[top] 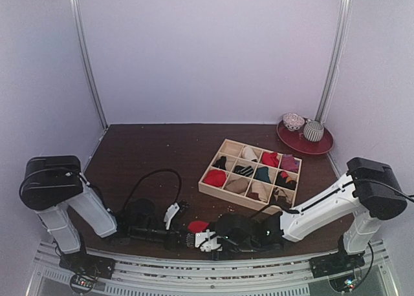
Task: Roll the socks
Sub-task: Roll a pair of socks at the center of the board.
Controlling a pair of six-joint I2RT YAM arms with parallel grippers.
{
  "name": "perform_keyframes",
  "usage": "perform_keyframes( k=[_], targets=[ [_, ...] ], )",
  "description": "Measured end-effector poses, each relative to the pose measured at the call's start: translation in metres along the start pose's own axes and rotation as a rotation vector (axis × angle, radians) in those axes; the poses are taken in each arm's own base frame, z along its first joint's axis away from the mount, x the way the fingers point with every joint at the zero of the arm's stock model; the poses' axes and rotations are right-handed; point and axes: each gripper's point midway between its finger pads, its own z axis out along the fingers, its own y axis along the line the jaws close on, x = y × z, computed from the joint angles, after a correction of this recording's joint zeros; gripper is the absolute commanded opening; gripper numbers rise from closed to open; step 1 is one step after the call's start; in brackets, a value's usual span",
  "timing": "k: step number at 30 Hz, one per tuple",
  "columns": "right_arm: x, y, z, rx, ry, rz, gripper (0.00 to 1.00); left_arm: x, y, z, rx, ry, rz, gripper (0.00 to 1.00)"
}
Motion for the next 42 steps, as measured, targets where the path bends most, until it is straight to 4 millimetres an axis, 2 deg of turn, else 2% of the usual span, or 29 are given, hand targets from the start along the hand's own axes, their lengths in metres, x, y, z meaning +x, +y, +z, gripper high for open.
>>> perform_keyframes(
  k=[2,5,6,7,10,14,17,21,26,34,36,37,40,42],
  targets=[
    [0.001,-0.002,0.003,0.017,0.008,-0.014,0.62,0.000,0.000,0.000,0.003,0.000,-0.005,0.00],
    [0.001,-0.006,0.009,0.035,0.021,-0.026,0.44,0.000,-0.001,0.000,0.011,0.000,-0.005,0.00],
    [0.002,-0.008,0.012,0.041,0.028,-0.024,0.40,0.000,-0.001,-0.001,0.015,0.001,-0.006,0.03],
    [0.003,-0.009,0.015,0.045,0.035,-0.029,0.36,0.000,-0.002,-0.001,0.018,0.001,-0.004,0.16],
    [0.005,-0.010,0.019,0.027,0.043,0.007,0.29,-0.002,-0.004,-0.002,0.023,-0.004,0.013,0.34],
    [0.005,-0.013,0.018,-0.024,0.025,0.088,0.28,-0.004,-0.005,-0.010,-0.001,0.009,0.072,0.42],
    [0.008,-0.016,0.016,-0.100,0.023,0.175,0.27,-0.005,-0.007,-0.023,-0.032,0.014,0.147,0.44],
    [0.009,-0.018,0.013,-0.232,0.029,0.280,0.27,-0.017,-0.015,-0.039,-0.042,-0.042,0.286,0.49],
    [0.008,-0.015,0.015,-0.359,0.063,0.360,0.27,-0.025,-0.025,-0.041,-0.034,-0.080,0.448,0.52],
    [0.004,-0.008,0.018,-0.467,0.112,0.409,0.27,-0.002,-0.013,-0.013,-0.022,-0.011,0.516,0.52],
    [0.005,-0.007,0.016,-0.484,0.118,0.418,0.27,-0.001,-0.012,-0.010,-0.018,-0.018,0.520,0.48],
    [0.005,-0.006,0.016,-0.492,0.121,0.421,0.27,-0.001,-0.012,-0.009,-0.015,-0.020,0.521,0.42],
    [0.006,-0.004,0.013,-0.516,0.133,0.433,0.30,0.000,-0.011,-0.005,-0.011,-0.023,0.527,0.11],
    [0.008,-0.002,0.012,-0.530,0.141,0.444,0.38,0.000,-0.011,-0.002,-0.006,-0.021,0.529,0.01]
  ],
)
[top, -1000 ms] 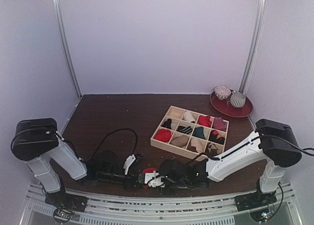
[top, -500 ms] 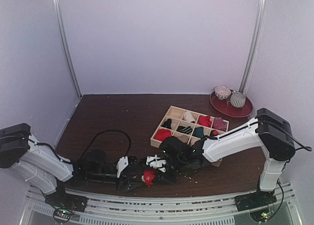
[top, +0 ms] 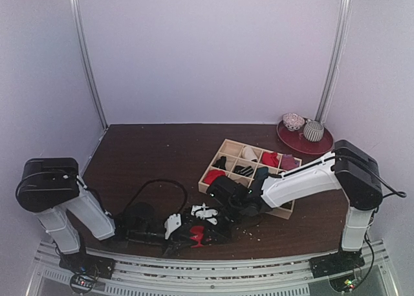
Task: Roll the socks
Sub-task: Roll a pair of socks at the center of the board.
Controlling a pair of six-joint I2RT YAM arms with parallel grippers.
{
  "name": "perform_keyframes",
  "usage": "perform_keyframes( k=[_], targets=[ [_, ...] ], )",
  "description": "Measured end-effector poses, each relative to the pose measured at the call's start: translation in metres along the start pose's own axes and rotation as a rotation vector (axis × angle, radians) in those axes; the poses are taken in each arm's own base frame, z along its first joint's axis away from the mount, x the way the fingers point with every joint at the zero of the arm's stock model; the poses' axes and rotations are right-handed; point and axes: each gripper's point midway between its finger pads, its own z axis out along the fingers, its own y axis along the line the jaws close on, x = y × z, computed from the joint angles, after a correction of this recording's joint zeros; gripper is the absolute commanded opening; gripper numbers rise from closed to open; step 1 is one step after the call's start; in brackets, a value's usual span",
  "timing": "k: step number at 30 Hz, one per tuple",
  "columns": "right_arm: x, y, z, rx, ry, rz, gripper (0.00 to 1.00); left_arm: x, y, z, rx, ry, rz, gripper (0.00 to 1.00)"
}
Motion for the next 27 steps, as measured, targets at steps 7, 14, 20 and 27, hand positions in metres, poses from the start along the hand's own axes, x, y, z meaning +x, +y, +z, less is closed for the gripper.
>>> perform_keyframes(
  k=[7,14,20,27],
  targets=[
    [0.001,-0.004,-0.007,0.028,-0.030,0.028,0.57,-0.003,0.000,0.003,0.001,-0.025,-0.074,0.00],
    [0.013,-0.012,-0.043,0.254,-0.156,-0.055,0.67,0.002,0.003,0.004,-0.014,-0.019,-0.243,0.00],
    [-0.008,0.001,-0.046,0.386,-0.220,-0.238,0.67,0.003,0.003,0.004,-0.013,-0.016,-0.333,0.00],
    [-0.005,-0.005,-0.018,0.420,-0.161,-0.293,0.60,0.002,0.002,0.006,-0.004,-0.010,-0.364,0.00]
  ],
)
